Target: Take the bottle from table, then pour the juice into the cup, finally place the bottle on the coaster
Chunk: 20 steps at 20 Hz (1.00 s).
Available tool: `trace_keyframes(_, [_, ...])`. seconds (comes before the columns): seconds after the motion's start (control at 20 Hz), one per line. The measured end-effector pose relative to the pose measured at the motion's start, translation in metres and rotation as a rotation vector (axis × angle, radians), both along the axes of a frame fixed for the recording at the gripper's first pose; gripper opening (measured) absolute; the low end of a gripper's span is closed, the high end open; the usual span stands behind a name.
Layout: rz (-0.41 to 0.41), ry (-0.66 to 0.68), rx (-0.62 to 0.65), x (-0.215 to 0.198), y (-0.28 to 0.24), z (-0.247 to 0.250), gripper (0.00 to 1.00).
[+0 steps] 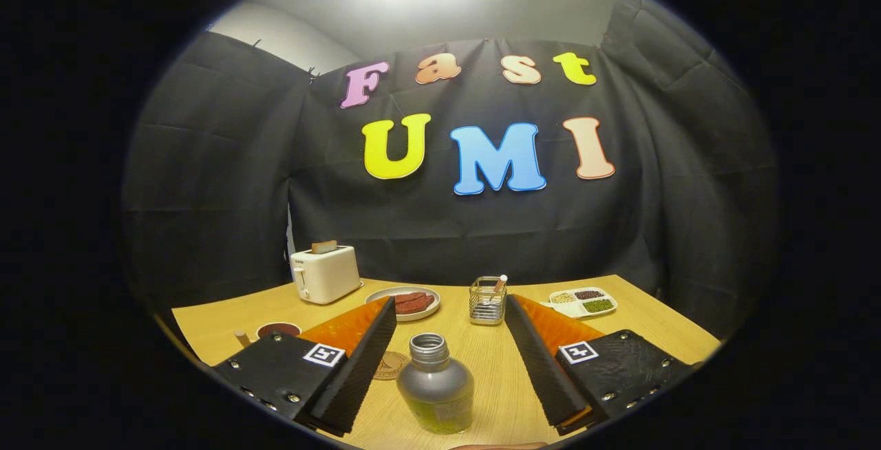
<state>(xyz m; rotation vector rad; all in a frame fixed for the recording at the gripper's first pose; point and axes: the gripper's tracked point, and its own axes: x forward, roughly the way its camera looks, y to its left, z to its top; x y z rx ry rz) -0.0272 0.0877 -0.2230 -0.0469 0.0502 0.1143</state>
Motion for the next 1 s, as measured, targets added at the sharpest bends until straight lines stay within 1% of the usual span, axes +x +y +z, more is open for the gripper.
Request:
trace_keyframes(0.25, [-0.018,0.059,0.031,0.01,0.002,-0.049,0.98])
trace_keyframes(0.45, [-0.026,0.081,0.038,0.02,0.004,-0.075,0.98])
trace_keyframes(0.65, [-0.038,0.084,0.023,0.024,0.002,-0.09,0.98])
trace_keyframes(0.85, [-0.048,0.095,-0.02,0.026,0.002,-0.105,0.98])
trace_keyframes(0.95, [-0.066,0.1,-0.032,0.027,-0.003,-0.11,0.98])
trace_keyframes(1.0, [-0.066,0.098,-0.026,0.027,-0.003,-0.109,0.96])
